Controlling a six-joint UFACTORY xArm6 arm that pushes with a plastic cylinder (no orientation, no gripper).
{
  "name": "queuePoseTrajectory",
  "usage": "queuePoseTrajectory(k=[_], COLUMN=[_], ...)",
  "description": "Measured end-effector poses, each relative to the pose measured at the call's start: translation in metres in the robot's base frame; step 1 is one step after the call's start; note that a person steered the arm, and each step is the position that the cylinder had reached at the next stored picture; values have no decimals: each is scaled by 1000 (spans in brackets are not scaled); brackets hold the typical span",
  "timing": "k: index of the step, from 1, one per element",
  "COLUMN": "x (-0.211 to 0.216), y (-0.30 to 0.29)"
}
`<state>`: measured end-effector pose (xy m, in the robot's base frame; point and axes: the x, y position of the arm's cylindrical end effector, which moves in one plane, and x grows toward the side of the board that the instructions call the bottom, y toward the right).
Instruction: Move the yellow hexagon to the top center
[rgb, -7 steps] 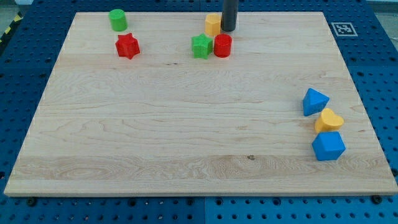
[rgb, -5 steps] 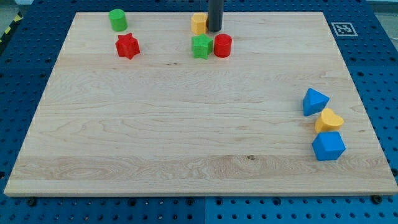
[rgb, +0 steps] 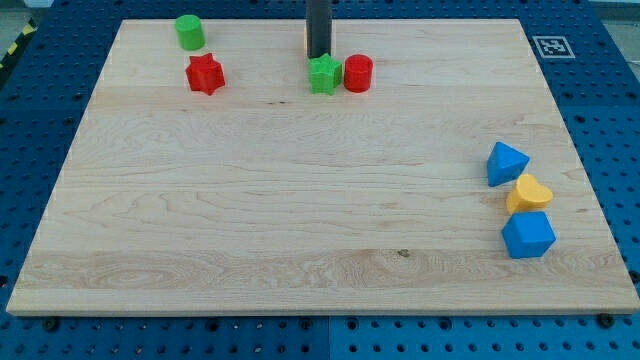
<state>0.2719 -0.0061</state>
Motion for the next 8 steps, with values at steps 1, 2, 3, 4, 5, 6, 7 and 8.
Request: queuePoseTrajectory(k=[1, 2, 3, 4, 5, 6, 7, 8], x=[0, -3, -8, -14, -16, -16, -4, 27], y=[0, 0, 0, 0, 0, 0, 0, 0])
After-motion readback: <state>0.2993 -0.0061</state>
